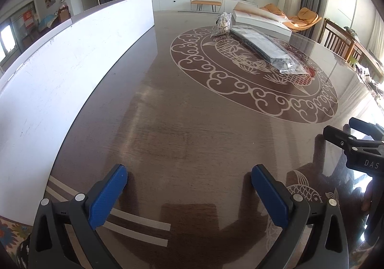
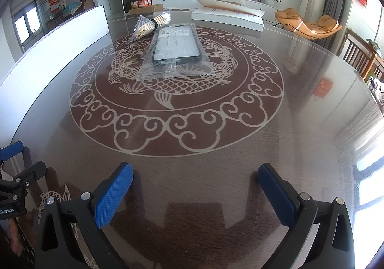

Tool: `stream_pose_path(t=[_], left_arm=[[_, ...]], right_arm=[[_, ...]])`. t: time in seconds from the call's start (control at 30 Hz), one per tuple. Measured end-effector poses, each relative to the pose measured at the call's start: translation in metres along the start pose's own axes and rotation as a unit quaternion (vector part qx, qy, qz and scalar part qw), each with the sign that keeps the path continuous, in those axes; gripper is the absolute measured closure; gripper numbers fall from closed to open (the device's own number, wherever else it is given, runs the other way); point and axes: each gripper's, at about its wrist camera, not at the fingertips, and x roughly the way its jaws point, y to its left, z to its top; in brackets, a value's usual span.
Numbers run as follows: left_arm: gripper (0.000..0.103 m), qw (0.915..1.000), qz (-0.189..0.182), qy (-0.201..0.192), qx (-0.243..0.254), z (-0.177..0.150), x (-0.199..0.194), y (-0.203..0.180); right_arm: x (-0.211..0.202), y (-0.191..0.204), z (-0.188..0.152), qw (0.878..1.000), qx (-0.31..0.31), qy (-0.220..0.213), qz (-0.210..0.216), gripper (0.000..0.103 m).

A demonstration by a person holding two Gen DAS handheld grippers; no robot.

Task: Organize objects
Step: 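Move both empty tools back over the table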

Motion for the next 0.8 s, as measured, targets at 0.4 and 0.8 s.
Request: stream_pose_path(t=[0.4, 0.8], left_arm=[[0.000, 0.9999, -0.008, -0.010, 0.010, -0.003, -0.002, 0.001], [0.000, 0.9999, -0.004, -0.008, 0.005, 0.001, 0.001, 0.010]], right_arm=[[0.000, 0.000, 0.000, 1.000, 0.000, 0.000, 0.000, 0.000], [0.000, 0.000, 0.000, 1.000, 0.000, 0.000, 0.000, 0.000]])
